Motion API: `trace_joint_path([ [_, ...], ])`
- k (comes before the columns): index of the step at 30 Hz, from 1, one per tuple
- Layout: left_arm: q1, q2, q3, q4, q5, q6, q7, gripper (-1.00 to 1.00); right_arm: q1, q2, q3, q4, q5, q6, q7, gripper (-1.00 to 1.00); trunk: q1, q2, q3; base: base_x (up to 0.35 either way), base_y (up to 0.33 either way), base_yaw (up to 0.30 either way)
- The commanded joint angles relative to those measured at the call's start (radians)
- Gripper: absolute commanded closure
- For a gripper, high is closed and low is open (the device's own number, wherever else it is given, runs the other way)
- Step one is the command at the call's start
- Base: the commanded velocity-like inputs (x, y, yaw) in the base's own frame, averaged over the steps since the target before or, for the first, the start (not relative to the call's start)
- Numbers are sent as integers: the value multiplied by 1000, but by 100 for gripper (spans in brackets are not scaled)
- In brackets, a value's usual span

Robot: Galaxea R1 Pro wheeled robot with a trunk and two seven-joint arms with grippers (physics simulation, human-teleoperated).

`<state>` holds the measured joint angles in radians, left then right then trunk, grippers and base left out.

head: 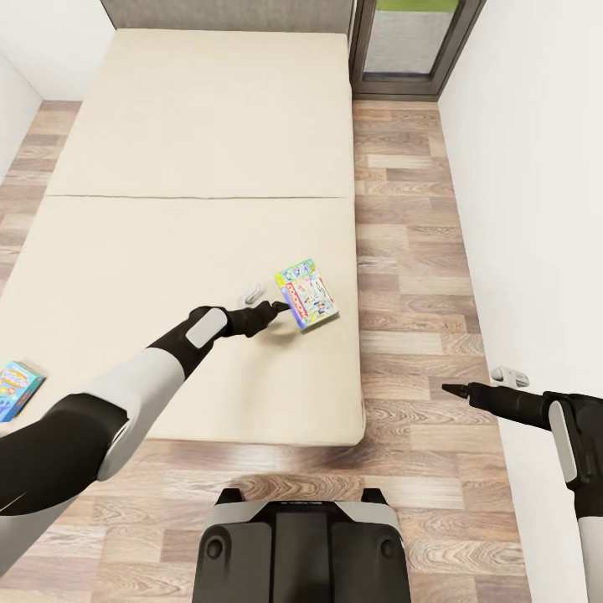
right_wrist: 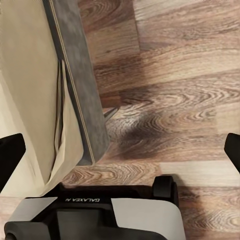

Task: Put all the toys in the child's room - the three board games (two on the bed and one on the table), the two jigsaw puzzles on the table, and the tennis ball on the table - inside the toy box on the table in the child's room.

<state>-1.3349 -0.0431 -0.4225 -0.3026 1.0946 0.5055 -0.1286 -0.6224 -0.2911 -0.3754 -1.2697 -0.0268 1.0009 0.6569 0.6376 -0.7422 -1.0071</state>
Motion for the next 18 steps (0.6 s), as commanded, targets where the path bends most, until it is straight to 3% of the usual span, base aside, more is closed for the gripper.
trace_joint_path([
  [1,-1,0,-3,1,1,1,-3,-100,0,0,-1,-1,-2,7,1,-100,0,-1,-1,0,0,-2],
  [18,-3,13,-6,-1,-1,-27,0,-100,1,1,0,-6,-3,7,2,-100,0,-1,-14,0,0,0],
])
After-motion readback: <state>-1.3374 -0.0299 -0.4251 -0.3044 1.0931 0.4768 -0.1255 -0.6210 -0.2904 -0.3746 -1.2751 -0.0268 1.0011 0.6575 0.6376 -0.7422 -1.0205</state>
